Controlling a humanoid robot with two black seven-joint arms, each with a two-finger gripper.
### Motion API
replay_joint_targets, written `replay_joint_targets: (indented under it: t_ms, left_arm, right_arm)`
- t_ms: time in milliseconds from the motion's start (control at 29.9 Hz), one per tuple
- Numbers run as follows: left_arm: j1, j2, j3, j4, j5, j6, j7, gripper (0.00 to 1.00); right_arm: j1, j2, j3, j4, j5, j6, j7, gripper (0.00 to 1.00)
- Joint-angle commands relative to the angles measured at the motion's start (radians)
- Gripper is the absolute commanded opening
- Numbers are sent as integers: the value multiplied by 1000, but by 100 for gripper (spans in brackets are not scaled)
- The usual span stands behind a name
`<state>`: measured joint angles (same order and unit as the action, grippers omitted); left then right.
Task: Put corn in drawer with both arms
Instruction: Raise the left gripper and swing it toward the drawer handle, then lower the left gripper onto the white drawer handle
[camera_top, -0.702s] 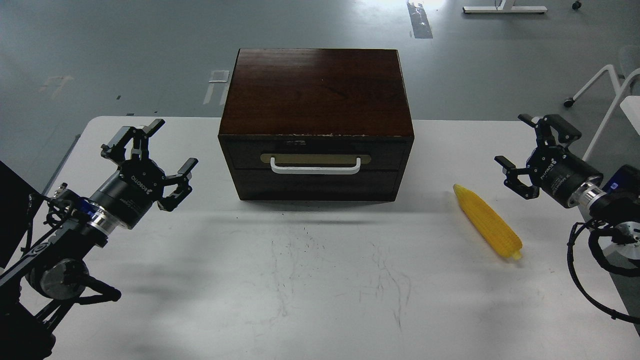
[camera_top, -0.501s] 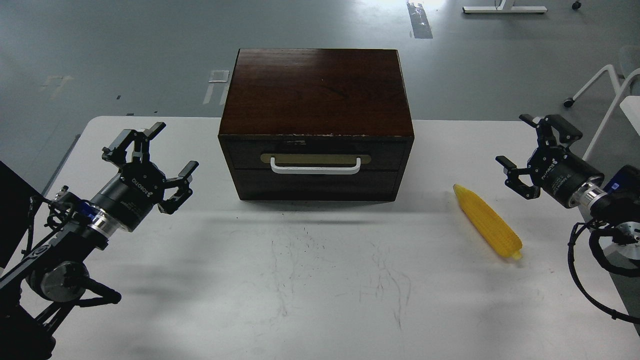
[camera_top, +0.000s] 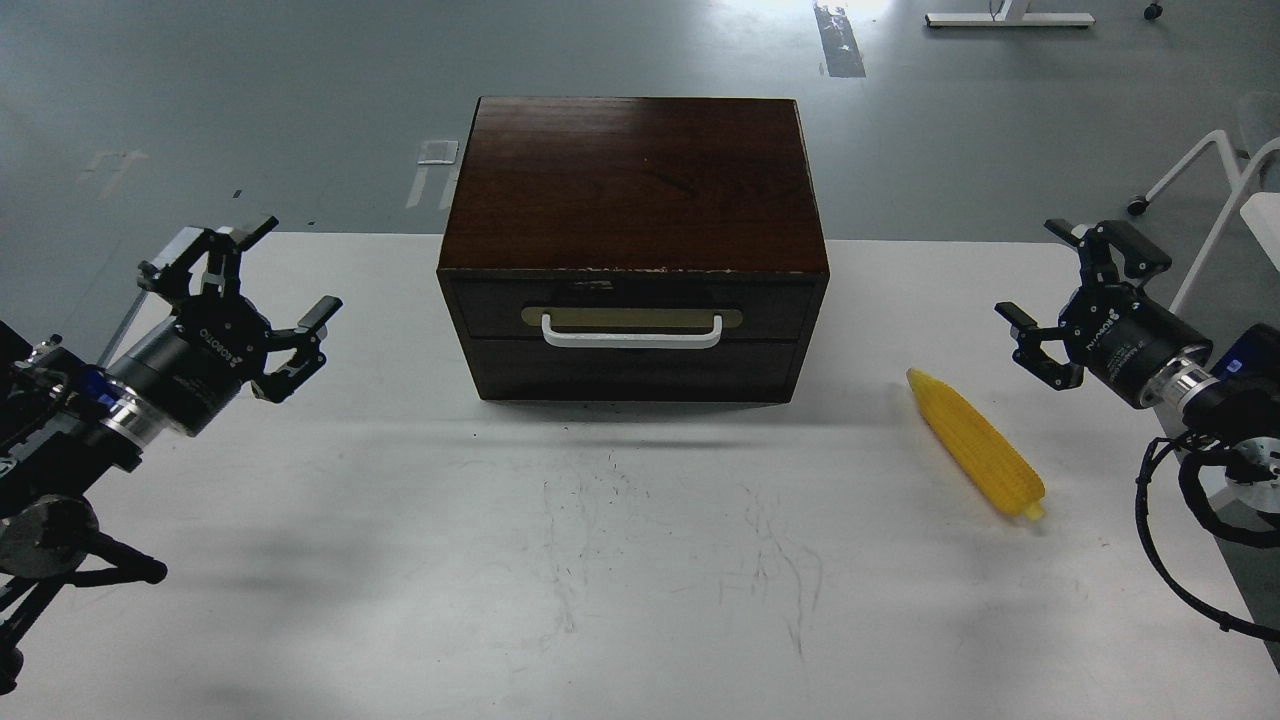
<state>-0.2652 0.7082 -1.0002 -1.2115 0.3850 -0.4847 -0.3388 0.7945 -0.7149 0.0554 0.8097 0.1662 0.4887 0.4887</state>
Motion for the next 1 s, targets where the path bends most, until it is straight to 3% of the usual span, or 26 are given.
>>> replay_joint_targets:
  t_ms: [0, 134, 434, 535, 668, 768, 969]
  left_arm:
    - [-69, 43, -3, -17, 27, -4, -51, 99]
    - [-204, 88, 2, -89, 193, -4, -117, 99]
    - [-423, 82, 25, -261, 787, -4, -128, 99]
    - [-511, 19, 104, -296, 939, -4, -128, 99]
    - [-736, -45, 384, -312, 1144, -4, -140, 99]
    - [-836, -108, 521, -298, 1299, -4, -150, 99]
    - [-939, -180, 745, -241, 1540, -4, -150, 99]
  right_arm:
    - [0, -1, 7, -1, 0, 0, 0, 100]
    - [0, -1, 9, -1, 0, 0, 0, 100]
    - [0, -1, 9, -23, 0, 0, 0, 100]
    - [0, -3, 9, -23, 0, 0, 0, 100]
    - [0, -3, 9, -24, 0, 0, 0, 100]
    - [0, -1, 18, -24, 0, 0, 0, 100]
    - [0, -1, 21, -24, 0, 0, 0, 100]
